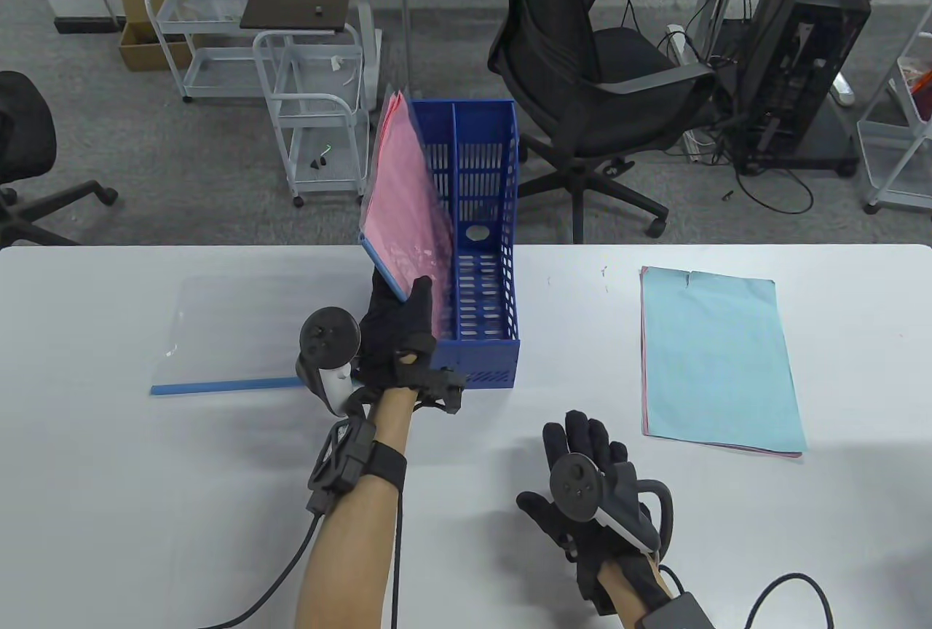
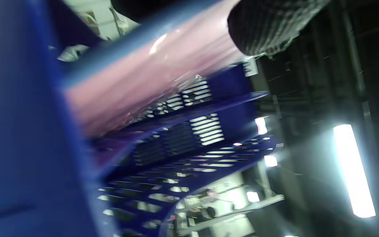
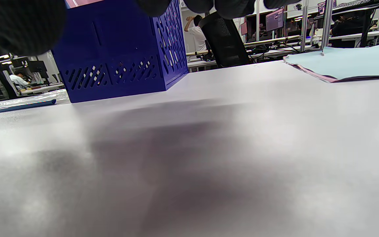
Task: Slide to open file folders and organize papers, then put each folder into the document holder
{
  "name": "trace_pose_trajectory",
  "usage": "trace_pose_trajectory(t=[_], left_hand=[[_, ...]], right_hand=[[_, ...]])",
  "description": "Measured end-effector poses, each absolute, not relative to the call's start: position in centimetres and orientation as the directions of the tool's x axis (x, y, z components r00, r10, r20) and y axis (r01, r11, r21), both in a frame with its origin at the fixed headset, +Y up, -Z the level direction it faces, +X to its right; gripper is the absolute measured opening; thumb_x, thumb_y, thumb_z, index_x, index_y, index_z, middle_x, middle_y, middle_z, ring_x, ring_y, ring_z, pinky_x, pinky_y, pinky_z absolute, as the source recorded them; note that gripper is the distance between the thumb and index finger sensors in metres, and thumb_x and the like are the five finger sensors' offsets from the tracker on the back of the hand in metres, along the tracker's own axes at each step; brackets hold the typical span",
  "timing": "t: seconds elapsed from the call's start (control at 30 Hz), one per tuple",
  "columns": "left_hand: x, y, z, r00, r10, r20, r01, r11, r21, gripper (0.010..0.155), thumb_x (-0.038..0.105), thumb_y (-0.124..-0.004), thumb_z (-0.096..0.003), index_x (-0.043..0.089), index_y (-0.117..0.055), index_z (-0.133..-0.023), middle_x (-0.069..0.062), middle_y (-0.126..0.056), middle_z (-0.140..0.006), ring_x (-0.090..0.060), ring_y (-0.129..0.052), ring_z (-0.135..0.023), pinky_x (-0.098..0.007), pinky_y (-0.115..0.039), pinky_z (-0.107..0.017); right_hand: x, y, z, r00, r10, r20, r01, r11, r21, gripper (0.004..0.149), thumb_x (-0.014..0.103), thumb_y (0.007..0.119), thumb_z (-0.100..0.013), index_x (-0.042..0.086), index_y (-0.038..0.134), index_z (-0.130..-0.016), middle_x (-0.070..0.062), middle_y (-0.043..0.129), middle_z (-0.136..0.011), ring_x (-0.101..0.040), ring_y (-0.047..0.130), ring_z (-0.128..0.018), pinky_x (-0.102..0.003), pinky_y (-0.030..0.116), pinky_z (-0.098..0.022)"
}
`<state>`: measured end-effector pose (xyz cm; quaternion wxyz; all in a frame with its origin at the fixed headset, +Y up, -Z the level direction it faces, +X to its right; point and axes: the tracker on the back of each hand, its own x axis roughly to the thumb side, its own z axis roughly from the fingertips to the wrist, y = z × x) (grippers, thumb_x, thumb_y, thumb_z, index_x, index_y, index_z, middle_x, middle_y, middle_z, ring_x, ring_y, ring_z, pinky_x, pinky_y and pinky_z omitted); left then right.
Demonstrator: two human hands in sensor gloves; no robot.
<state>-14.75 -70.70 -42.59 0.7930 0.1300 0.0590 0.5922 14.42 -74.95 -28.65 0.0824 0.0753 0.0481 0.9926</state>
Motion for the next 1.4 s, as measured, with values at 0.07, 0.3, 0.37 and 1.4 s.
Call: trace_pose_trajectory(t=[0.07,0.3,0.37,1.4], left_hand=[[-15.2,-71.3,-42.3,0.37,0.928,0.044,-0.903,0.349,0.25,0.079,0.044,-0.086,-0.0453,0.036,-0.045,-0.112,0.002,-0.058,-0.117,-0.025,-0.069,-0.11,-0.044,-0.06,-0.081],[-19.1,-71.8,-39.9,0.428,0.896,0.116,-0.903,0.416,0.111,0.08,0.051,-0.084,-0.0443,0.032,-0.048,-0.113,-0.002,-0.05,-0.12,-0.032,-0.057,-0.114,-0.049,-0.052,-0.083],[-21.0,-72.0,-39.2,0.515,0.853,0.081,-0.857,0.51,0.076,0.076,0.05,-0.085,-0.0445,0.032,-0.053,-0.111,-0.001,-0.055,-0.119,-0.032,-0.06,-0.113,-0.05,-0.056,-0.082],[-23.2,-78.1,-43.4,0.946,-0.074,-0.315,0.001,0.974,-0.227,0.046,0.032,-0.085,-0.0434,0.042,-0.079,-0.088,0.02,-0.073,-0.109,-0.012,-0.079,-0.105,-0.046,-0.064,-0.084]], right_hand=[[14.4,-75.0,-28.6,-0.975,0.168,0.143,-0.153,-0.982,0.11,0.093,0.067,0.072,-0.034,0.023,0.03,-0.105,-0.013,0.022,-0.115,-0.044,0.034,-0.106,-0.062,0.037,-0.074],[14.3,-75.1,-28.6,-0.977,0.157,0.144,-0.141,-0.983,0.114,0.093,0.067,0.072,-0.034,0.023,0.03,-0.105,-0.013,0.023,-0.115,-0.044,0.034,-0.106,-0.061,0.037,-0.074],[14.3,-75.1,-28.6,-0.978,0.155,0.141,-0.14,-0.984,0.115,0.093,0.067,0.072,-0.034,0.023,0.03,-0.105,-0.013,0.023,-0.115,-0.044,0.034,-0.106,-0.06,0.036,-0.075],[14.2,-75.3,-28.6,-0.982,0.126,0.141,-0.109,-0.986,0.124,0.091,0.066,0.072,-0.034,0.023,0.033,-0.105,-0.013,0.025,-0.115,-0.043,0.035,-0.106,-0.059,0.035,-0.074]])
